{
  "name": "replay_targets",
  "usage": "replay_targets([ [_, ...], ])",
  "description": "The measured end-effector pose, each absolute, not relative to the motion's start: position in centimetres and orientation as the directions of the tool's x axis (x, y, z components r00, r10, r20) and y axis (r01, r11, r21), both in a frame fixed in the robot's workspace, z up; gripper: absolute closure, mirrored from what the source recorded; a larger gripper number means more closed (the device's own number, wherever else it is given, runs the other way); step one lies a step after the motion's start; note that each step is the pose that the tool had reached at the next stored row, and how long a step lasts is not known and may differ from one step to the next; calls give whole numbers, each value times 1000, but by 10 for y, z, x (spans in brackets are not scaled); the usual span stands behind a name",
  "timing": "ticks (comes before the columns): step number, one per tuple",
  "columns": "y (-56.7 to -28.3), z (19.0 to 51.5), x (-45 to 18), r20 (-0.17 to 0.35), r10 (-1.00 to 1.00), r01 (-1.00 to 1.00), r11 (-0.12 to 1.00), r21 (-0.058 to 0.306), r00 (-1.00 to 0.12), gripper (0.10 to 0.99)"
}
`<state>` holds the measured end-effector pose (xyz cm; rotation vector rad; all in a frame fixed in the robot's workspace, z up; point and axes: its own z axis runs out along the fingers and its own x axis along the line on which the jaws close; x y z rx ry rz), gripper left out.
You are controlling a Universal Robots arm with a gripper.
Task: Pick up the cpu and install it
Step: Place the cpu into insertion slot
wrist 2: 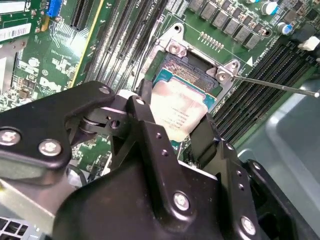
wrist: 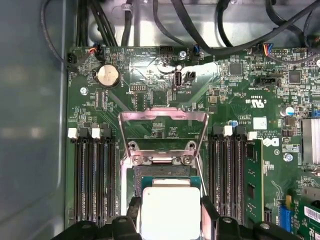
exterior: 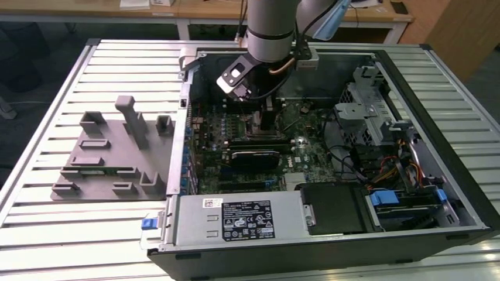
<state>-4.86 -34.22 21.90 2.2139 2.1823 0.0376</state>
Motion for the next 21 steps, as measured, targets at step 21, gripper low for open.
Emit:
replay_targets([
  [21,-342,207,-48,-6,1000,999,30,41,-30,541],
])
